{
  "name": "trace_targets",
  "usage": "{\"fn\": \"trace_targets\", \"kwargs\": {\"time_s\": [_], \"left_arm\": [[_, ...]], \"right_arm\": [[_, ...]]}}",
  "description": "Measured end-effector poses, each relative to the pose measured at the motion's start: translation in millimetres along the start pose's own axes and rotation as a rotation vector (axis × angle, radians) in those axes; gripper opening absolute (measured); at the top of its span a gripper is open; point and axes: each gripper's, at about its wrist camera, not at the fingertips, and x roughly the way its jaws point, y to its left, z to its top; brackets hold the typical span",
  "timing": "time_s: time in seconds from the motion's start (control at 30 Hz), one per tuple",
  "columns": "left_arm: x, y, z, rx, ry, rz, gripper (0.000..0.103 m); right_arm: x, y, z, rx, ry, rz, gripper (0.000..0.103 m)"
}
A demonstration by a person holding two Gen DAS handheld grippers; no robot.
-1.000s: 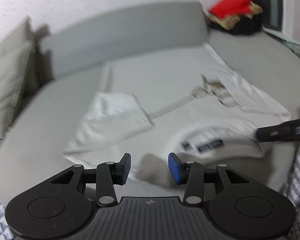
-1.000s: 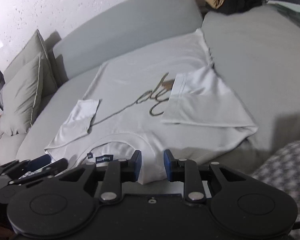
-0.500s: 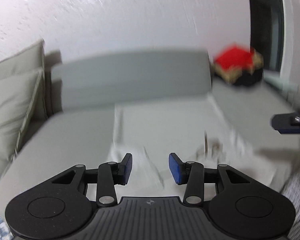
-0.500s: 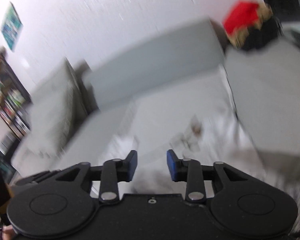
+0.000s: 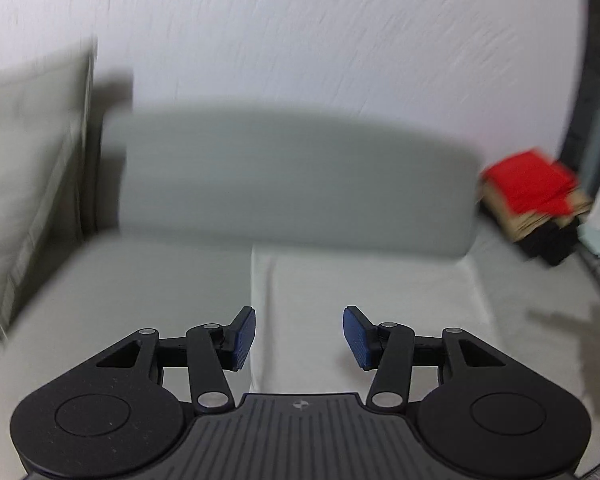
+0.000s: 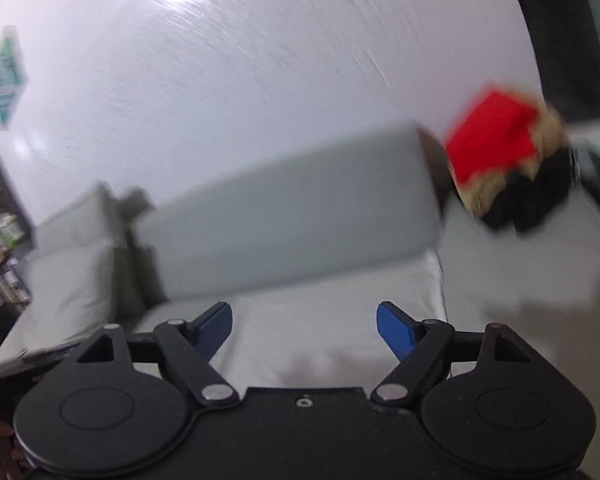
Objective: Fold clothes
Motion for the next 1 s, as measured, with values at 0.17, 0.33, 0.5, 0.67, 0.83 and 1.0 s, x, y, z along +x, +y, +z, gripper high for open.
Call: {"fn": "trace_targets", "kwargs": {"time_s": [0.17,0.33,0.5,0.67,0.83,1.0], "left_arm": [[108,17,-8,0.007,0.108,0.095,0.037],[190,48,-1,-0.109,0.166,0.078,0.041],[252,82,9,-0.254,0.222,0.009,0.041],[282,94,34,-0.309,0.195,-0.091,0.046],[308,87,56,-0.281,0.197,-0.102,0.042],[328,70,70,-0.213,0.193,-0.09,0.037]], "right_arm": [[101,-52,-1,0.068,0.096,-0.069,0.032],[183,-99,1,0.098,0.117,-0.157,0.037],[240,-142,18,0.155,0.098,-0.225,0.044],[260,-171,33,0.245,0.057,-0.182,0.043],[276,-182,48,0.279,0.075,-0.164,0.043],[300,-180,58,0.232,0.118,-0.155,0.042]]}}
